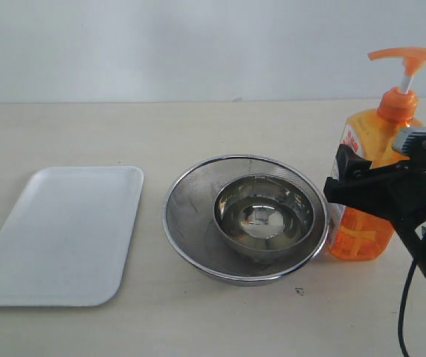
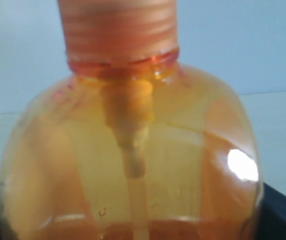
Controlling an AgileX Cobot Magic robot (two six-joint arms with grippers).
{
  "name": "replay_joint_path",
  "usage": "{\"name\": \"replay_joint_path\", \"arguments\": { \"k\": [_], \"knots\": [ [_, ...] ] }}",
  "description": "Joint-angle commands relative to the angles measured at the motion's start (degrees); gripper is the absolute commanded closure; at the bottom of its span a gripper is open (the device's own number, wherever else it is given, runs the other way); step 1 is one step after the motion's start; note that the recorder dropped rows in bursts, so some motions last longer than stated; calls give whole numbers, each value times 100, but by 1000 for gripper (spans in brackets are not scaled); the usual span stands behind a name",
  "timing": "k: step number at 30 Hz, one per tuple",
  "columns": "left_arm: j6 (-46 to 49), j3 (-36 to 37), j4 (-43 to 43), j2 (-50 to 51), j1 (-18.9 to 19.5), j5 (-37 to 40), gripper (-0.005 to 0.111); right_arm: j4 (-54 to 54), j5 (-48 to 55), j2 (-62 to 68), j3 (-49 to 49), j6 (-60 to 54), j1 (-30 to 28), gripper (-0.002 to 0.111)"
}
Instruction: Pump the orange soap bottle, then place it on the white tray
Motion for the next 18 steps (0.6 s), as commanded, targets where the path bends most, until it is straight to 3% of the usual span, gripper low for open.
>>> {"name": "replay_joint_path", "arguments": {
  "k": [1, 4, 18],
  "knots": [
    [-12, 22, -61, -19, -40, -5, 102, 77, 130, 37, 32, 30, -4, 22],
    [-12, 22, -61, -19, -40, -5, 102, 77, 130, 37, 32, 30, -4, 17],
    [-12, 22, -61, -19, -40, -5, 102, 77, 295, 37, 32, 79, -4, 18]
  ]
}}
